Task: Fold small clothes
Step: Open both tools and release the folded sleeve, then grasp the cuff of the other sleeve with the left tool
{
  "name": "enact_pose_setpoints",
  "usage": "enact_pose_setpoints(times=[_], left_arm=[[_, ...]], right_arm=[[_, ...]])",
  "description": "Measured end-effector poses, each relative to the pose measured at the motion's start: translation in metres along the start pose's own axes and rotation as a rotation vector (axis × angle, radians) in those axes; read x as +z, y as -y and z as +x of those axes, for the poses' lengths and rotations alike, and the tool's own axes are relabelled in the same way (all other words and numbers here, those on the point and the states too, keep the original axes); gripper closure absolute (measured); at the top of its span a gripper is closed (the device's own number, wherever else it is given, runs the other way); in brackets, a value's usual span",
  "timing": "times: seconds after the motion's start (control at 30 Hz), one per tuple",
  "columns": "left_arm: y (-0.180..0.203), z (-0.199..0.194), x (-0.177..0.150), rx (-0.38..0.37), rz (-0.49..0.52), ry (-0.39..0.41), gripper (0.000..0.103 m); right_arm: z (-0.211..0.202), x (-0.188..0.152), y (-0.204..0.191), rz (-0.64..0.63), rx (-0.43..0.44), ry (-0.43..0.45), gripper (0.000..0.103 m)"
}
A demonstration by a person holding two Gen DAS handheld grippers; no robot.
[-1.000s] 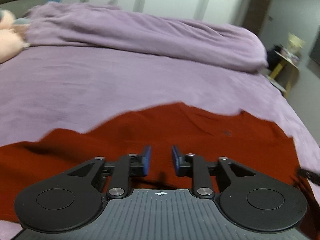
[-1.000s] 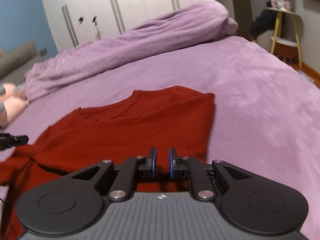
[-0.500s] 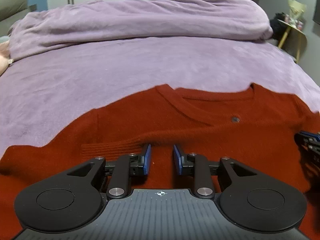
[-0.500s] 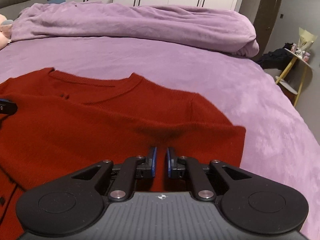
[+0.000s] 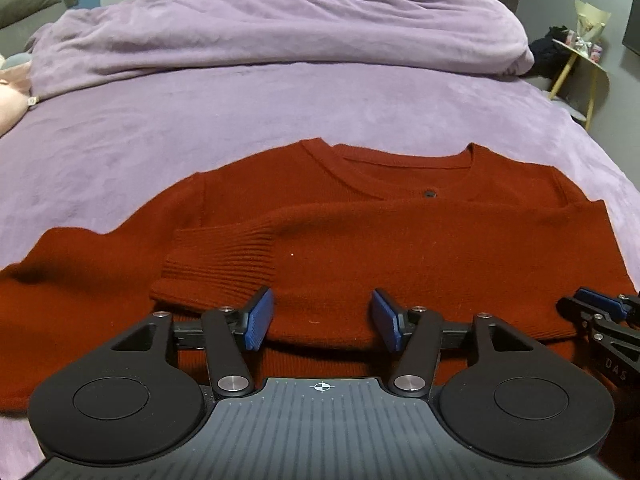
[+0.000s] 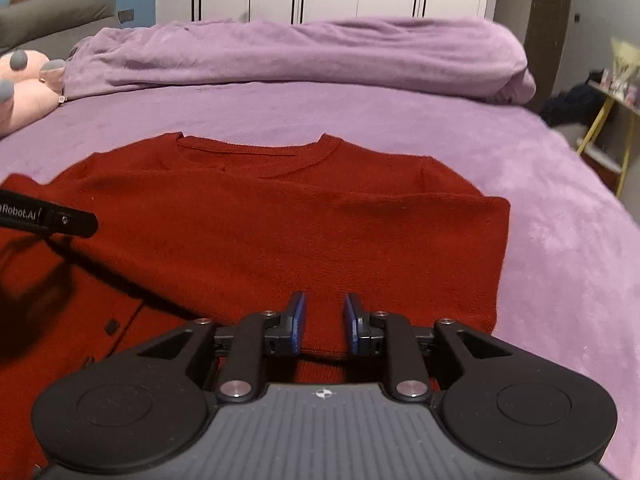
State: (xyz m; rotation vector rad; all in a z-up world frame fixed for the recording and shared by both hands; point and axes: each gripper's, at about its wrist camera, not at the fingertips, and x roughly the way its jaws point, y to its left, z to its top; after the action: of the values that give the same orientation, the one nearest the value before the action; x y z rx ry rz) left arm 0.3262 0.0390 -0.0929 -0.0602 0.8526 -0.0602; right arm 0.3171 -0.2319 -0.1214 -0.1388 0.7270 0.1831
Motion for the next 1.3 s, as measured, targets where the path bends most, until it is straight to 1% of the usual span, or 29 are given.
enact_pose_setpoints(times=[0.13,0.27,0.37,0.4,0.43,0.47,0.5,0.53,0.57,0.6,0.67,0.7,0.73,0.77,0.83,0.87,0.9,0.93,0.97,1.0,1.03,1.1,1.17,1.2,1.23,1.27,1.3], left_arm=[[-0.001,-0.003,0.0,0.004,-0.016,-0.011,0.042],[-0.002,-0.005,-0.005,0.006,0.002,-0.016,0.04],[-0.007,-0.01,-0.006,0.001,-0.01,-0.034,0.035],[-0.011,-0.014,-0.007,0.005,-0.036,-0.055,0.029],[-0.016,-0.02,-0.009,0.001,-0.068,-0.065,0.028],[-0.026,-0.028,-0.014,-0.017,-0.115,-0.067,0.028],[-0.038,-0.039,-0.021,-0.039,-0.17,-0.061,0.028],[-0.049,-0.048,-0.028,-0.052,-0.214,-0.056,0.027],[-0.064,-0.061,-0.037,-0.067,-0.273,-0.04,0.026],[-0.081,-0.073,-0.047,-0.077,-0.327,-0.02,0.025],[-0.124,-0.101,-0.069,-0.072,-0.461,0.034,0.025],[-0.143,-0.11,-0.078,-0.059,-0.519,0.057,0.025],[-0.165,-0.12,-0.089,-0.033,-0.591,0.078,0.025],[-0.193,-0.128,-0.102,0.002,-0.674,0.099,0.025],[-0.235,-0.136,-0.122,0.05,-0.81,0.112,0.031],[-0.256,-0.139,-0.132,0.062,-0.882,0.118,0.032],[-0.275,-0.141,-0.141,0.059,-0.946,0.141,0.037],[-0.293,-0.142,-0.15,0.051,-1.003,0.166,0.045],[-0.308,-0.142,-0.156,0.05,-1.058,0.179,0.048],[-0.321,-0.141,-0.161,0.041,-1.098,0.193,0.054],[-0.332,-0.14,-0.166,0.031,-1.135,0.212,0.059],[-0.355,-0.137,-0.177,0.01,-1.232,0.252,0.061],[-0.373,-0.132,-0.187,-0.008,-1.313,0.292,0.072],[-0.382,-0.13,-0.192,-0.009,-1.353,0.303,0.083],[-0.389,-0.127,-0.197,-0.01,-1.386,0.315,0.092],[-0.394,-0.124,-0.201,-0.015,-1.415,0.324,0.093],[-0.402,-0.122,-0.206,-0.035,-1.447,0.34,0.091]], right_arm=[[0.002,0.003,-0.004,-0.015,-0.02,-0.01,0.082],[0.0,-0.001,-0.009,-0.051,-0.027,-0.002,0.082],[-0.002,-0.003,-0.008,-0.066,-0.022,0.009,0.082],[-0.003,-0.003,-0.008,-0.067,-0.025,0.005,0.081],[-0.007,-0.002,-0.009,-0.069,-0.037,-0.006,0.077],[-0.01,-0.001,-0.011,-0.071,-0.055,-0.019,0.068],[-0.017,0.0,-0.012,-0.068,-0.074,-0.031,0.064],[-0.025,-0.001,-0.012,-0.056,-0.09,-0.038,0.056],[-0.036,-0.004,-0.012,-0.027,-0.084,-0.042,0.044],[-0.047,-0.009,-0.01,0.012,-0.036,-0.059,0.04],[-0.072,-0.028,-0.006,0.114,0.072,-0.062,0.04],[-0.082,-0.037,-0.005,0.15,0.108,-0.061,0.04],[-0.093,-0.049,-0.005,0.186,0.138,-0.063,0.04],[-0.102,-0.058,-0.005,0.211,0.151,-0.061,0.04],[-0.114,-0.07,-0.007,0.24,0.158,-0.06,0.04],[-0.119,-0.074,-0.007,0.256,0.158,-0.062,0.04],[-0.122,-0.075,-0.007,0.266,0.161,-0.065,0.04],[-0.122,-0.074,-0.007,0.27,0.165,-0.069,0.04],[-0.122,-0.072,-0.007,0.275,0.165,-0.074,0.04],[-0.12,-0.07,-0.008,0.283,0.163,-0.08,0.04],[-0.119,-0.068,-0.007,0.295,0.161,-0.087,0.04],[-0.119,-0.065,-0.008,0.316,0.161,-0.088,0.04],[-0.119,-0.063,-0.009,0.321,0.16,-0.094,0.04],[-0.119,-0.063,-0.01,0.317,0.159,-0.098,0.04],[-0.118,-0.064,-0.012,0.312,0.156,-0.103,0.04],[-0.119,-0.065,-0.014,0.307,0.151,-0.105,0.04],[-0.118,-0.065,-0.016,0.303,0.149,-0.107,0.04]])
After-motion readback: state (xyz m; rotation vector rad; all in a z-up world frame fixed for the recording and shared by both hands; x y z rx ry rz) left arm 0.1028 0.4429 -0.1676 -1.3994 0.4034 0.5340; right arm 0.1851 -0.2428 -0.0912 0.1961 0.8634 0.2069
